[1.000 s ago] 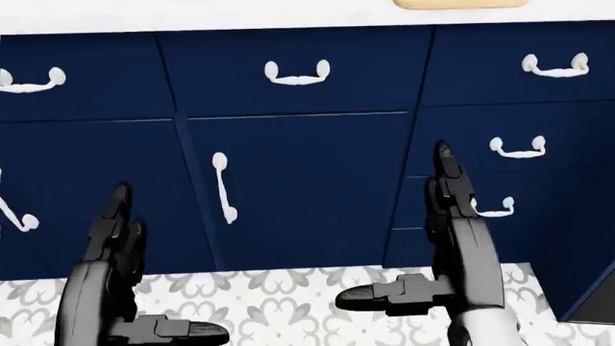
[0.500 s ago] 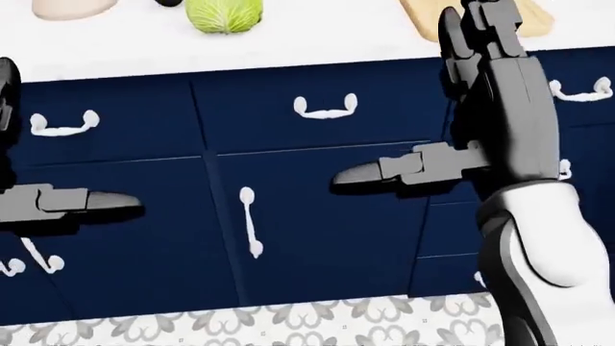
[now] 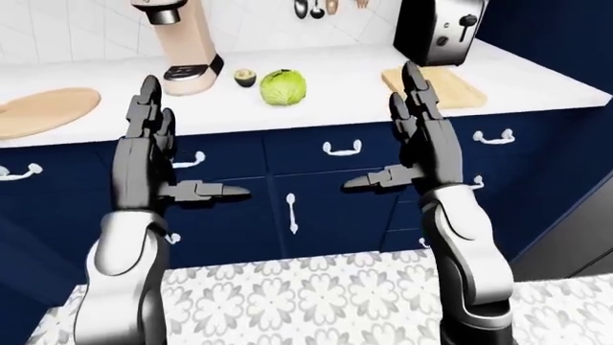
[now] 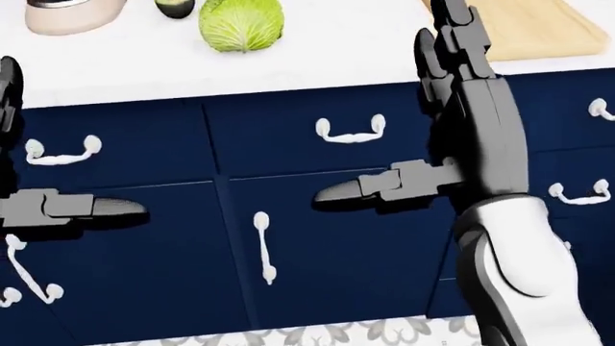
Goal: Place the lettuce and the avocado on separate cutting boards.
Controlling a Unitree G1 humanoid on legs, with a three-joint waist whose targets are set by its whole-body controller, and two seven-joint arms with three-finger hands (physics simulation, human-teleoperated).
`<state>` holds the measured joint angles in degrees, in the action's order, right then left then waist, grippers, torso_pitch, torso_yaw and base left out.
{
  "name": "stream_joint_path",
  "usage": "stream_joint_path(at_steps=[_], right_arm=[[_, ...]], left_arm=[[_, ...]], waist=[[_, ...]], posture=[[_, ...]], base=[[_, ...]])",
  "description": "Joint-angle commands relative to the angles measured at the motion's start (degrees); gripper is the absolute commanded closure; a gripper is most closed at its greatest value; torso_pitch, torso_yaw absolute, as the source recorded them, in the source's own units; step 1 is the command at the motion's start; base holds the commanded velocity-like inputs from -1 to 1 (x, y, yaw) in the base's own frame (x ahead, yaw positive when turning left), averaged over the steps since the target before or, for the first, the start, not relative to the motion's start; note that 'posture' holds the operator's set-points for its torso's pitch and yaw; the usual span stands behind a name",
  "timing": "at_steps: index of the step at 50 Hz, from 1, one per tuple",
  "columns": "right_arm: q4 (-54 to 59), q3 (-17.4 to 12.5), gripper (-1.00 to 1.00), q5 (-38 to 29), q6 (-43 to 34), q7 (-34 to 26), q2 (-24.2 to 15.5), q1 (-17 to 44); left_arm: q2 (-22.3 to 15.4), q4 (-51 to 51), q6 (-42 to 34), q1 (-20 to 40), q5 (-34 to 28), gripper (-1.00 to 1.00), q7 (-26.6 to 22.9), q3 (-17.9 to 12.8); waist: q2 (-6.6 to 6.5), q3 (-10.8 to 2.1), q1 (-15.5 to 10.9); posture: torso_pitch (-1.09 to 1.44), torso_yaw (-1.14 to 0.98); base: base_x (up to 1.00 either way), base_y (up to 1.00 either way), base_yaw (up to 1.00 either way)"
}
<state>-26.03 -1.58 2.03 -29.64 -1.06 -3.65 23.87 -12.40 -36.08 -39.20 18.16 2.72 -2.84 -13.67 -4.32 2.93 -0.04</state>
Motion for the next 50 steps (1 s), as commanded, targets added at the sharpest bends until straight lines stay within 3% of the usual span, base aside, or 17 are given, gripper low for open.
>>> stream_joint_path(at_steps=[1,9,12,13,14,15,21,23,25,26,28,35,37,39,40,43,50], right_arm=[[-1.8,-1.1,-1.0,-0.2,1.2,0.1,-0.6,1.9],[-2.6,-1.1,-1.0,0.7,0.3,0.4,-0.4,2.4],[-2.1,-1.3,-1.0,1.0,1.1,0.4,-0.4,2.1],[-2.1,-1.3,-1.0,1.2,1.3,0.5,-0.3,2.1],[-2.2,-1.1,-1.0,1.3,1.2,0.5,-0.3,2.0],[-2.2,-1.2,-1.0,1.3,1.2,0.5,-0.3,2.0],[-3.3,-1.2,-1.0,1.5,0.8,0.6,-0.3,1.5],[-3.7,-1.2,-1.0,1.5,0.6,0.5,-0.4,1.4],[-3.8,-1.3,-1.0,1.6,0.5,0.4,-0.5,1.3],[-3.9,-1.2,-1.0,1.5,0.5,0.4,-0.4,1.2],[-3.1,-1.2,-1.0,1.4,1.1,0.3,-0.4,1.3],[-2.1,-1.2,-1.0,1.5,1.4,0.0,-0.5,2.0],[-2.0,-1.0,-1.0,1.5,1.4,-0.1,-0.5,1.8],[-2.1,-1.0,-1.0,1.5,1.1,-0.1,-0.4,2.0],[-2.2,-0.9,-1.0,1.3,1.3,-0.2,-0.4,1.7],[-2.1,-0.9,-1.0,1.2,1.2,-0.3,-0.4,1.9],[-1.9,-1.0,-1.0,0.9,1.2,-0.4,-0.4,1.8]], left_arm=[[-0.3,-2.1,1.4,1.6,-0.3,-1.0,-0.2,0.2],[-0.3,-2.8,1.7,1.8,-0.9,-1.0,-0.8,0.4],[-0.3,-2.4,2.1,1.8,-1.3,-1.0,-1.0,0.3],[-0.3,-2.3,2.1,1.9,-1.4,-1.0,-1.0,0.4],[-0.3,-2.4,2.0,1.9,-1.5,-1.0,-1.0,0.5],[-0.3,-2.4,2.0,1.9,-1.5,-1.0,-1.1,0.5],[-0.4,-3.8,1.7,1.1,-1.6,-1.0,-1.5,-0.2],[-0.5,-3.9,1.4,1.3,-1.7,-1.0,-1.5,-0.2],[-0.5,-3.9,1.4,1.5,-1.9,-1.0,-1.5,0.1],[-0.4,-3.8,1.5,1.4,-2.0,-1.0,-1.5,0.1],[-0.5,-3.8,1.7,1.3,-2.3,-1.0,-1.7,0.1],[-0.5,-3.6,1.6,1.6,-3.1,-1.0,-2.0,0.3],[-0.4,-3.5,1.7,1.6,-3.4,-1.0,-2.1,0.5],[-0.4,-3.4,1.7,1.8,-3.6,-1.0,-2.1,0.5],[-0.4,-3.4,1.8,1.7,-3.6,-1.0,-2.1,0.4],[-0.6,-3.8,1.4,1.8,-3.7,-1.0,-2.3,0.0],[-1.6,-5.7,-0.7,2.2,-3.5,-1.0,-2.8,-1.3]], waist=[[-0.53,-1.21,0.1],[3.96,-1.14,-1.1],[8.8,-2.63,-1.1],[6.01,-1.68,-0.4],[7.35,-1.38,-0.7],[7.16,-1.39,-0.1],[3.83,-0.71,0.7],[1.78,-1.03,1.1],[-2.05,-2.51,1.1],[0.33,-1.58,0.4],[-0.59,-1.1,0.2],[2.86,-1.37,-0.8],[4.6,-1.57,-1.2],[7.89,-2.69,-1.2],[6.07,-1.89,-0.6],[6.79,-1.41,0.1],[2.83,-1.22,0.9]], posture=[[0.0,0.0],[0.0,0.0],[0.0,0.0],[0.0,0.0],[0.0,0.0],[0.0,0.0],[0.0,0.0],[0.0,0.0],[0.0,0.0],[0.0,0.0],[0.0,0.0],[0.0,0.0],[0.0,0.0],[0.0,0.0],[0.0,0.0],[0.0,0.0],[0.0,0.0]], base=[[0.33,0.03,0.0],[0.33,0.01,0.0],[0.33,0.0,0.0],[0.32,0.0,0.0],[0.32,0.0,0.0],[0.32,0.0,0.0],[0.33,0.0,0.0],[0.33,0.0,0.0],[0.33,0.0,0.0],[0.32,0.0,0.0],[0.33,0.0,0.0],[0.33,0.0,0.0],[0.33,0.0,0.0],[0.33,0.0,0.0],[0.33,0.0,0.0],[0.33,0.0,0.0],[0.3,0.0,0.0]])
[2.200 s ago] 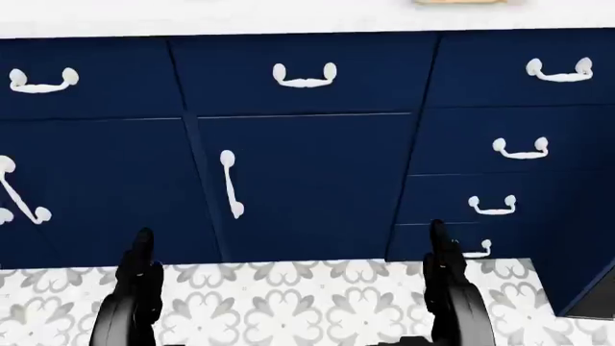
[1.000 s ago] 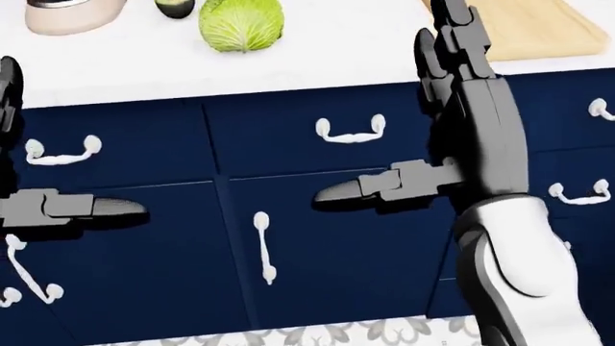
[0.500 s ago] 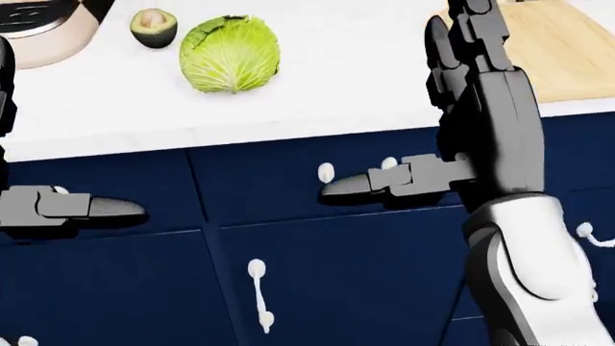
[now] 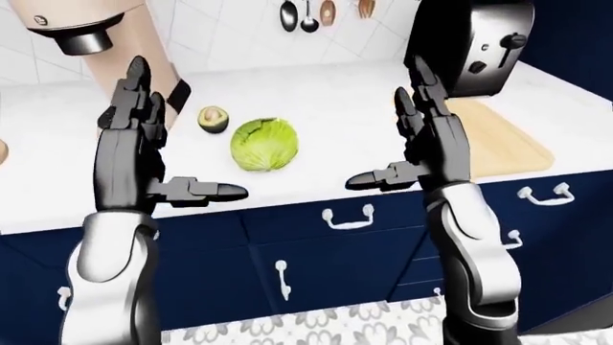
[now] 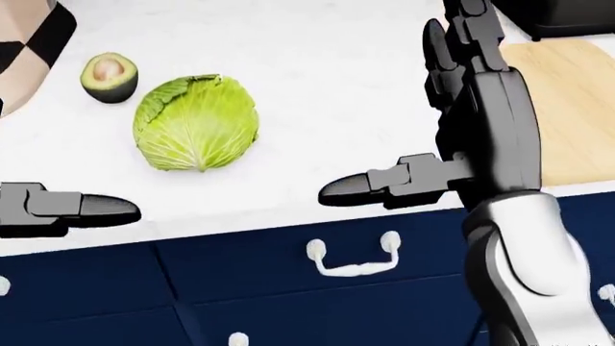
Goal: Place the lettuce and the avocado on separate cutting boards.
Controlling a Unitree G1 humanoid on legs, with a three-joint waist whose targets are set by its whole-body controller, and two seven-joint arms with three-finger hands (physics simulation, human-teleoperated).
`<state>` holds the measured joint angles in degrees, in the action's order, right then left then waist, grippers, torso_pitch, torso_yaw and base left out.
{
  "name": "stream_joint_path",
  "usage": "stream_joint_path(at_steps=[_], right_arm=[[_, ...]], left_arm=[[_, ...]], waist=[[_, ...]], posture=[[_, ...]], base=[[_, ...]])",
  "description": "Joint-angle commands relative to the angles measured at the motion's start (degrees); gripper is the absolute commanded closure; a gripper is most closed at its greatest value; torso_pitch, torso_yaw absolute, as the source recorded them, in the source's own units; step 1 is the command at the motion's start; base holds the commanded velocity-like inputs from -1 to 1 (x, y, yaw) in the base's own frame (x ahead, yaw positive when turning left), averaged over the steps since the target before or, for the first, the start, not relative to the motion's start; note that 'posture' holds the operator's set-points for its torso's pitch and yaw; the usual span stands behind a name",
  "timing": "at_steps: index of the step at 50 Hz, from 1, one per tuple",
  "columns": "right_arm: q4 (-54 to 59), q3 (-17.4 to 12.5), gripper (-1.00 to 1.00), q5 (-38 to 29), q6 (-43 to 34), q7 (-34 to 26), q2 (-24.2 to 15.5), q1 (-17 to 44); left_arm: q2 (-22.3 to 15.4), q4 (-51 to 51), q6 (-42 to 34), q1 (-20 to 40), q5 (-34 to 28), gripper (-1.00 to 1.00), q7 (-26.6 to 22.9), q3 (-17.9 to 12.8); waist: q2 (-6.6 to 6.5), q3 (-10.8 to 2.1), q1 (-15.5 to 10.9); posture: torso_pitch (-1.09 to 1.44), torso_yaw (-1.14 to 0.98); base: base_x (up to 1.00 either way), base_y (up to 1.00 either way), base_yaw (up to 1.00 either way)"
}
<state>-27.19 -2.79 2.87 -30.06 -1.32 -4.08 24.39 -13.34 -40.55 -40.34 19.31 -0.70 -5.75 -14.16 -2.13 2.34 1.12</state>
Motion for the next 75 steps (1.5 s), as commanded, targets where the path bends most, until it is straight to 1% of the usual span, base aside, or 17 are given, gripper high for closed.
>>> stream_joint_path(at_steps=[1,3,4,5,12,15,24,29,31,35,42,46,47,50,55,58,75], right_arm=[[-0.9,0.3,-1.0,0.1,1.5,-0.2,0.1,1.3],[-0.8,0.2,-1.0,0.2,1.9,-0.4,0.1,1.0],[-0.8,0.2,-1.0,0.1,2.1,-0.4,0.0,0.7],[-0.8,0.5,-1.0,-0.1,1.9,-0.3,0.2,0.9],[0.0,0.6,-1.0,-0.2,3.1,-0.5,0.4,0.6],[0.4,0.4,-1.0,-0.3,3.6,-0.6,0.4,0.2],[0.3,0.5,-1.0,-0.9,4.2,-0.8,0.2,-0.1],[0.4,0.1,-1.0,-0.2,4.2,-0.9,0.2,0.2],[0.8,0.2,-1.0,-0.2,4.3,-0.9,0.1,0.6],[1.3,0.3,-1.0,-0.3,4.8,-0.9,0.2,0.6],[0.4,0.4,-1.0,-0.4,4.0,-0.9,0.3,0.5],[1.1,0.2,-1.0,0.0,4.9,-0.8,0.6,0.6],[1.4,0.6,-1.0,-0.4,5.4,-0.9,0.4,0.4],[1.1,0.4,-1.0,-0.2,5.2,-0.8,0.5,0.2],[0.5,0.7,-1.0,-0.3,4.7,-1.0,0.4,0.2],[0.9,0.9,-1.0,-0.6,5.3,-1.1,0.5,0.3],[-1.7,5.9,-1.0,-9.0,0.1,-9.9,2.3,1.6]], left_arm=[[-0.9,-1.6,0.1,1.2,-0.1,-1.0,0.1,-1.0],[-1.3,-2.2,-0.5,1.1,0.1,-1.0,-0.1,-1.5],[-1.3,-2.2,-0.4,1.0,0.1,-1.0,0.0,-1.6],[-1.3,-2.2,-0.3,0.9,0.0,-1.0,0.0,-1.7],[-1.1,-1.6,0.6,0.4,-0.3,-1.0,0.2,-1.5],[-0.8,-0.8,1.5,0.1,-0.6,-1.0,0.3,-1.2],[-1.1,-1.0,1.4,0.2,-0.7,-1.0,0.2,-1.7],[-1.6,-1.6,0.3,0.9,-0.7,-1.0,0.2,-1.9],[-1.9,-2.2,-0.4,1.2,-0.6,-1.0,0.0,-2.0],[-6.2,-6.6,-7.8,4.9,1.7,-1.0,-1.3,-6.7],[-7.7,-8.5,-9.6,5.2,2.9,-1.0,-0.7,-7.1],[-7.7,-8.0,-8.7,4.4,2.7,-1.0,-0.6,-7.1],[-7.6,-8.0,-8.6,4.4,2.6,-1.0,-0.5,-7.1],[-7.7,-8.2,-8.5,4.0,2.6,-1.0,-0.7,-7.4],[-7.7,-8.4,-8.6,3.7,2.8,-1.0,-0.7,-7.8],[-7.5,-8.9,-8.5,3.1,2.9,-1.0,-0.7,-8.0],[-7.5,-8.5,-8.2,2.9,2.6,-1.0,-1.1,-8.2]], waist=[[-0.57,-1.08,-0.1],[-4.01,-3.65,-0.1],[-2.19,-1.37,-0.8],[-3.08,-0.62,-0.5],[0.24,-0.67,-1.7],[3.97,-1.06,-2.1],[1.72,-3.17,-1.7],[0.28,0.14,-0.4],[-2.2,0.79,-0.7],[-2.57,-0.61,-0.6],[0.03,-0.65,-1.7],[4.69,-1.14,-2.2],[2.92,-1.24,-2.1],[4.68,0.36,-1.9],[3.16,-0.96,-0.8],[0.57,-0.76,-0.1],[1.17,-1.45,-0.7]], posture=[[0.0,0.0],[0.0,0.0],[0.0,0.0],[0.0,0.0],[0.0,0.0],[0.0,0.0],[0.0,0.0],[0.0,0.0],[0.0,0.0],[0.0,0.0],[0.0,0.0],[0.0,0.0],[0.0,0.0],[0.0,0.0],[0.0,0.0],[0.0,0.0],[0.0,0.0]], base=[[0.24,0.0,0.0],[0.22,0.0,0.0],[0.21,0.0,0.0],[0.21,0.0,0.0],[0.1,0.0,0.0],[0.0,0.0,0.0],[0.01,0.0,0.0],[0.28,0.0,0.0],[0.32,0.0,0.0],[0.32,0.0,0.0],[0.32,0.0,0.0],[0.24,0.0,0.0],[0.0,0.0,0.0],[0.0,0.0,0.0],[0.0,0.0,0.0],[0.0,0.0,0.0],[0.0,0.0,0.0]])
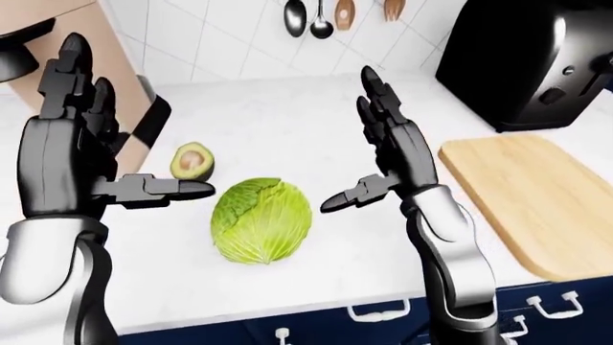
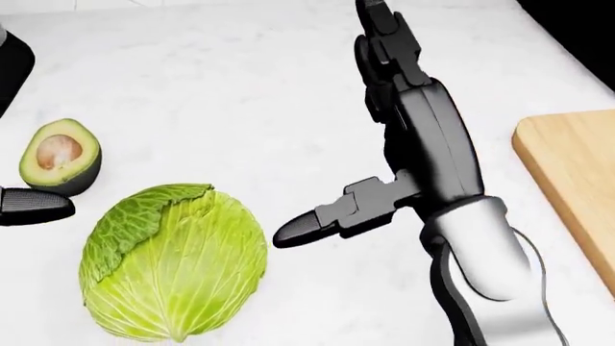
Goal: Place the lettuce and the avocado on separate cutting boards.
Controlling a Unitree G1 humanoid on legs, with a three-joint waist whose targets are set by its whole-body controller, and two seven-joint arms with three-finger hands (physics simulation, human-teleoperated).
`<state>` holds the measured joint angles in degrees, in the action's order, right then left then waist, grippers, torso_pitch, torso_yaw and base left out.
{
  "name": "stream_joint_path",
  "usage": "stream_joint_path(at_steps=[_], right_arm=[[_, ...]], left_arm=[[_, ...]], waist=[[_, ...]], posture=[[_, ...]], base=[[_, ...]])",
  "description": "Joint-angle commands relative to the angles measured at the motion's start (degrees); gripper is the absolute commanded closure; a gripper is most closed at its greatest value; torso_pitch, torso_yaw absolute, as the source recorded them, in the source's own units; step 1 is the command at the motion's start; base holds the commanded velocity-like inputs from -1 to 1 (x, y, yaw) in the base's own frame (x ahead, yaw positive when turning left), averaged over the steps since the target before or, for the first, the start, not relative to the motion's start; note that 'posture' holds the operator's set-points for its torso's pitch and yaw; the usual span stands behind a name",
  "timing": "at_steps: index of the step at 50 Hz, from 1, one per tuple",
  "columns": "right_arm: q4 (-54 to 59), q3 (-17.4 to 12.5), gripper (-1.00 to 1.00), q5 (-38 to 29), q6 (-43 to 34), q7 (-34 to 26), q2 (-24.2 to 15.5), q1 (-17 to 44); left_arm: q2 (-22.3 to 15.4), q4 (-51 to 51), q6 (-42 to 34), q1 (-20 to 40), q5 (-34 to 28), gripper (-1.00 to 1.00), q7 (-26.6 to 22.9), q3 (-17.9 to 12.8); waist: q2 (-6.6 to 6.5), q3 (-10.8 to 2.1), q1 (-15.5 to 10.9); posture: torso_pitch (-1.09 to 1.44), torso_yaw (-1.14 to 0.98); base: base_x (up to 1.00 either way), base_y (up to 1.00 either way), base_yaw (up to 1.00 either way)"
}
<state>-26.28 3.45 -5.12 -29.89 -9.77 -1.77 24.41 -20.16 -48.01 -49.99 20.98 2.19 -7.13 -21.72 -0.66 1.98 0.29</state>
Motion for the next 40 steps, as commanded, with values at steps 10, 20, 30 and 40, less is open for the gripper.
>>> stream_joint_path(at_steps=[10,20,30,40], right_arm=[[-5.3,3.9,-1.0,-11.6,-8.3,-15.1,0.0,8.0],[-1.2,8.3,-1.0,-24.8,-8.4,-30.7,4.4,14.2],[0.8,9.9,-1.0,-33.8,-5.3,-41.4,8.9,13.1],[3.7,10.2,-1.0,-38.0,-2.7,-45.1,11.9,13.7]], left_arm=[[-1.1,-1.7,1.1,0.4,0.1,-1.0,-0.1,-1.8],[-0.7,-2.3,1.5,-1.0,0.5,-1.0,-0.2,-3.0],[-0.5,-3.0,2.2,-2.8,2.0,-1.0,0.2,-4.7],[-0.6,-3.0,2.6,-3.4,2.6,-1.0,0.4,-5.5]], waist=[[-0.62,-0.89,0.1],[-1.22,-0.86,0.3],[-1.79,-0.9,0.4],[-2.2,-1.05,0.6]], posture=[[0.0,0.0],[0.0,0.0],[0.0,0.0],[0.0,0.0]], base=[[0.0,0.0,0.0],[0.0,0.0,0.0],[0.0,0.0,0.0],[0.0,0.0,0.0]])
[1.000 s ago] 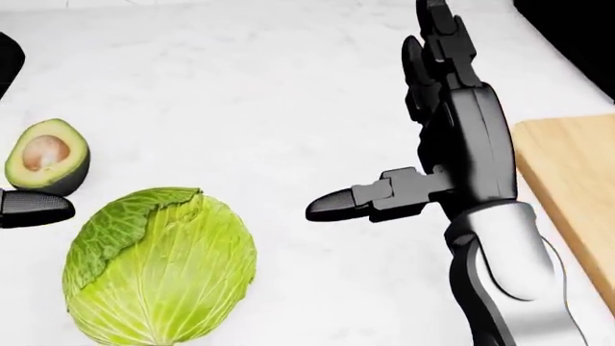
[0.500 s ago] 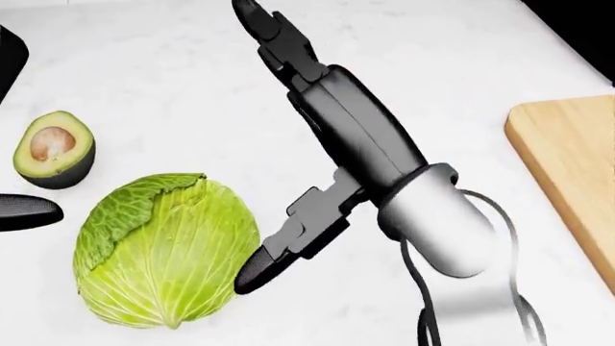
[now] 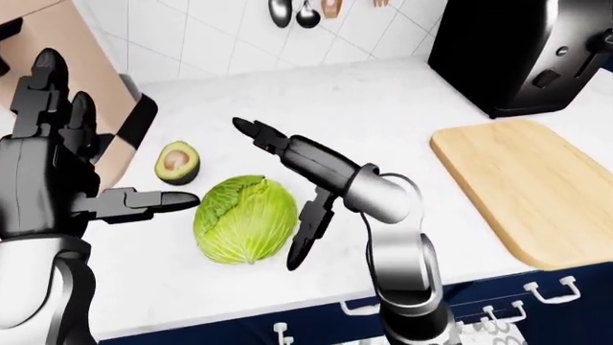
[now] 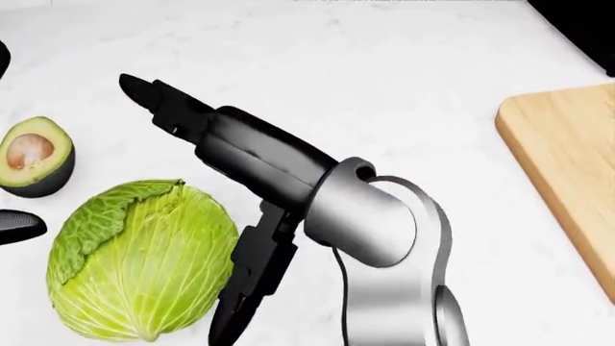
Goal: Place the lettuce and the avocado on separate cutting boards.
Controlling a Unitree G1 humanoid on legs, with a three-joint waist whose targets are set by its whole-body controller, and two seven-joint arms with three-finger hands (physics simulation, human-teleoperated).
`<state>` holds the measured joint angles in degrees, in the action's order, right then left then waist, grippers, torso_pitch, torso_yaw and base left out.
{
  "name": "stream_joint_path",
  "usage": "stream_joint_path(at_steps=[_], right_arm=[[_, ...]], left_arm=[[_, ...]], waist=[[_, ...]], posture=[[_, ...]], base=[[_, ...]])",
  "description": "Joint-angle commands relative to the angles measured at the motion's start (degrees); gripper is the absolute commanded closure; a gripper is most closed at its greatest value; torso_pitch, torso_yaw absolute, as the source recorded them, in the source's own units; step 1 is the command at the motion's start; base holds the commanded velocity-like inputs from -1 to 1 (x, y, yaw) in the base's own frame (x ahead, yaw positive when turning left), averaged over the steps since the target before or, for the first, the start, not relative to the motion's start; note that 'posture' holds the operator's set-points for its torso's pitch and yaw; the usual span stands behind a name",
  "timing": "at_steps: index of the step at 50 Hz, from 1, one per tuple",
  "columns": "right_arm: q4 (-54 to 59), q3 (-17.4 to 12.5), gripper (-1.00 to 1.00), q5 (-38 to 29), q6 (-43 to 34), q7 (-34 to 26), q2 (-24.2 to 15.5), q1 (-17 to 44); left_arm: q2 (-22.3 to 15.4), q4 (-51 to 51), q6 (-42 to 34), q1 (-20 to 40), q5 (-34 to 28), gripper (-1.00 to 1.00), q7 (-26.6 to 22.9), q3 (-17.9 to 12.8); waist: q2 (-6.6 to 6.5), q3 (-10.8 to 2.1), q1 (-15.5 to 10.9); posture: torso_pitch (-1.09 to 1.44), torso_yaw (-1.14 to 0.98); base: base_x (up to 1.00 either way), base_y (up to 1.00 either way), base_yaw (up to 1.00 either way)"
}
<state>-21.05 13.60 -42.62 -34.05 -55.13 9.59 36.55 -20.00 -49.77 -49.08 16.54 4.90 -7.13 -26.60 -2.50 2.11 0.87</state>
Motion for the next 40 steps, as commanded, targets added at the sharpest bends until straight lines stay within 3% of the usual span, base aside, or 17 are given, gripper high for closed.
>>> stream_joint_path(at_steps=[1,36,38,39,40], right_arm=[[-1.3,0.2,-1.0,-0.7,1.8,0.0,0.8,1.5],[6.0,3.9,-1.0,-7.0,12.5,-0.2,5.8,-3.0],[6.5,3.9,-0.91,-7.5,13.3,-0.2,5.9,-3.2],[6.6,4.0,-0.71,-7.7,13.6,-0.5,5.9,-3.4],[6.6,4.0,-0.66,-8.0,13.7,-0.9,6.1,-3.3]], left_arm=[[-0.8,-1.2,1.7,1.0,-0.1,-1.0,0.4,-0.6],[0.0,-1.8,3.3,-1.7,0.6,-1.0,0.1,-2.4],[0.0,-1.7,3.4,-1.7,0.7,-1.0,0.1,-2.6],[0.0,-1.7,3.3,-1.7,0.8,-1.0,0.1,-2.7],[-0.1,-1.7,3.4,-1.8,0.8,-1.0,0.1,-2.7]], waist=[[-0.4,-1.2,0.0],[-1.19,-1.16,0.6],[-1.22,-1.15,0.6],[-1.24,-1.15,0.6],[-1.26,-1.16,0.6]], posture=[[0.0,0.0],[0.0,0.0],[0.0,0.0],[0.0,0.0],[0.0,0.0]], base=[[0.0,0.0,0.0],[0.0,0.0,0.0],[0.0,0.0,0.0],[0.0,0.0,0.0],[0.0,0.0,0.0]])
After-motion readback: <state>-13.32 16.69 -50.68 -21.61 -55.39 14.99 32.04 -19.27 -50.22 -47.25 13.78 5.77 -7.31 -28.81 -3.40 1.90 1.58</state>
